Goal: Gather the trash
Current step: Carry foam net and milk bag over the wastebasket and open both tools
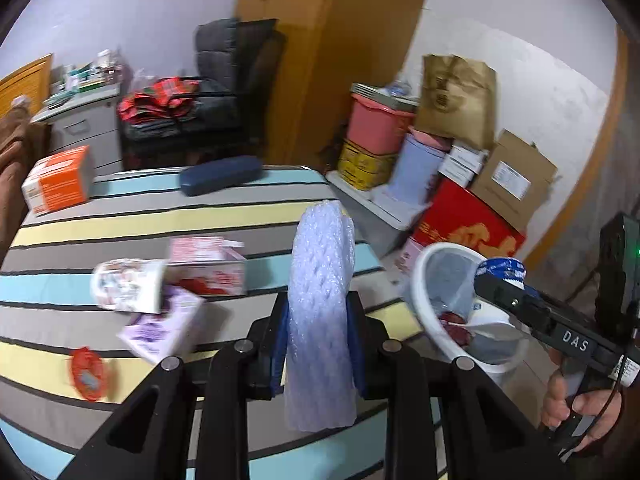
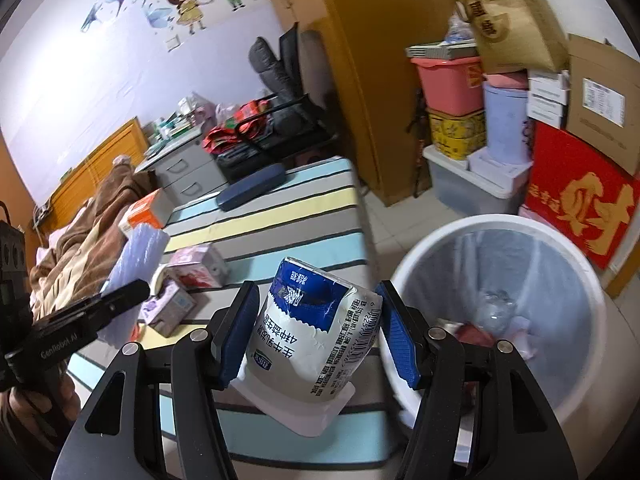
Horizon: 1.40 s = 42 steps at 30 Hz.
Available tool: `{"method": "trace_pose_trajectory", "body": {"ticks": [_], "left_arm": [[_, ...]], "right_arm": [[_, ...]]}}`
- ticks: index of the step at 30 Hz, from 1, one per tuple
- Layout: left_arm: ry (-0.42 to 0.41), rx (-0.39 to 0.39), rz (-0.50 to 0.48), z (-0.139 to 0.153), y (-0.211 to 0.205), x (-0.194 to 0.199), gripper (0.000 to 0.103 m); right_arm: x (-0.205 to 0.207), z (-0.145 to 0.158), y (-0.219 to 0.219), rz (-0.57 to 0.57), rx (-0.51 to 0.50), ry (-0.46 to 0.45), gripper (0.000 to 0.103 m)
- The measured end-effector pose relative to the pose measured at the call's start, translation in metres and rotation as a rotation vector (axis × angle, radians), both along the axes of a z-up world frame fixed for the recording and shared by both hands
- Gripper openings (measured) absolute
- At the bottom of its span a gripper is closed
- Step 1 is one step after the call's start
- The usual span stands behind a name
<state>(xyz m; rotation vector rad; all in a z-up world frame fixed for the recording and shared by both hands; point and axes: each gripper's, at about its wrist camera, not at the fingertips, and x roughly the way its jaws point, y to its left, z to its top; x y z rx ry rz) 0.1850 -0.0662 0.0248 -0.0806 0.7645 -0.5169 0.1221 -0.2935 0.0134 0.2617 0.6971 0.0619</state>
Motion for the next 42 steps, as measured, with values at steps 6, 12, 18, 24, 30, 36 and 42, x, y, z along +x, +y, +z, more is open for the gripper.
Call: {"method": "trace_pose_trajectory", "body": {"ticks": [6,12,18,24,30,36,42], "left_arm": [[0.001,0.001,-0.089,0.001,-0.047,-0.007,0.028],[0.008,0.004,-0.16,0.0,-0.082,-0.012,0.028],[0.025,0.018,-0.224,-0.006,-0.119,-0.017,0.028],[0.024,0.054,-0.292,-0.016,-0.157,-0.024,0.028],[0.056,0.067,-0.33,-0.028,-0.183,-0.026,0.028],[0.052,0.081,-0.328,-0.032,-0.194,-0.026,0.03],[0.038,0.087,-0.317,-0.031,-0.194,-0.025,0.058]], "right_arm": [[-0.013,-0.001,-0.032,-0.067,0.001,0.0,0.061],[-0.025,-0.001,-0.062,-0.124,0.003,0.0,0.061],[-0.029,-0.006,-0.08,-0.162,-0.015,0.02,0.061],[-0.028,-0.02,-0.106,-0.209,-0.012,0.067,0.062],[-0.024,-0.032,-0.123,-0.234,-0.024,0.113,0.062],[-0.02,-0.038,-0.134,-0.236,-0.038,0.14,0.062],[-0.017,-0.042,-0.138,-0.227,-0.005,0.156,0.062]]}}
